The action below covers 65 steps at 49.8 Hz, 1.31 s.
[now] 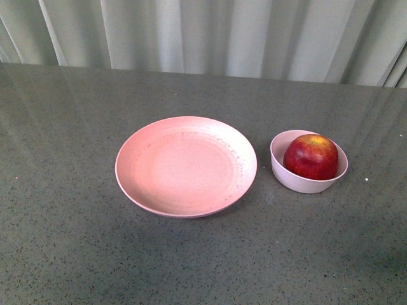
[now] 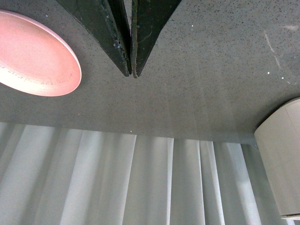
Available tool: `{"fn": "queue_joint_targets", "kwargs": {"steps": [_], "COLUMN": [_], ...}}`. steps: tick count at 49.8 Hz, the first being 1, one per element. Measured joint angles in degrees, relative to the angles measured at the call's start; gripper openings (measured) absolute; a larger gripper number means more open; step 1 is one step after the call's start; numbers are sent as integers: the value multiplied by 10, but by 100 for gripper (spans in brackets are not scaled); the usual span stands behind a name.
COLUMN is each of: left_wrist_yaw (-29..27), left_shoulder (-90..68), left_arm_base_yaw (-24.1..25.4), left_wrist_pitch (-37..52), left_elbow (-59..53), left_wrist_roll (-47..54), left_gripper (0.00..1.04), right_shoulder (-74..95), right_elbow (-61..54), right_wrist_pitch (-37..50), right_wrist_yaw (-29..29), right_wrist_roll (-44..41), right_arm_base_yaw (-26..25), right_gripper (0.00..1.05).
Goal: Move apple from plate to bowl
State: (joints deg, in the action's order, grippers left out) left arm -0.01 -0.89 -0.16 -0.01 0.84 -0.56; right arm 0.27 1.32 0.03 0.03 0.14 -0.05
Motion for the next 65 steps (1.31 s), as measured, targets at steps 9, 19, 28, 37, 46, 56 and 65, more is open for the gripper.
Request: {"fn": "queue_joint_targets", "kwargs": {"steps": [9,19,28,37,46,56,65], "left_wrist_yaw": [0,0,0,0,0,0,0], "left_shoulder": [0,0,0,0,0,0,0], "left_arm_base_yaw": [0,0,0,0,0,0,0], "left_wrist_pitch": [0,0,0,0,0,0,0], "left_elbow": [0,0,0,0,0,0,0], "left_wrist_roll": [0,0,0,1,1,1,1], "left_gripper": [5,47,84,96,96,96,96], "right_shoulder": [0,0,0,0,0,0,0], "right_elbow": [0,0,0,0,0,0,0], "right_wrist_pitch": [0,0,0,0,0,0,0], "right_wrist_yaw": [0,0,0,0,0,0,0], "right_wrist_roll": [0,0,0,0,0,0,0], "right_arm_base_yaw": [0,0,0,0,0,0,0], "right_gripper": [96,96,96,96,96,96,96]}}
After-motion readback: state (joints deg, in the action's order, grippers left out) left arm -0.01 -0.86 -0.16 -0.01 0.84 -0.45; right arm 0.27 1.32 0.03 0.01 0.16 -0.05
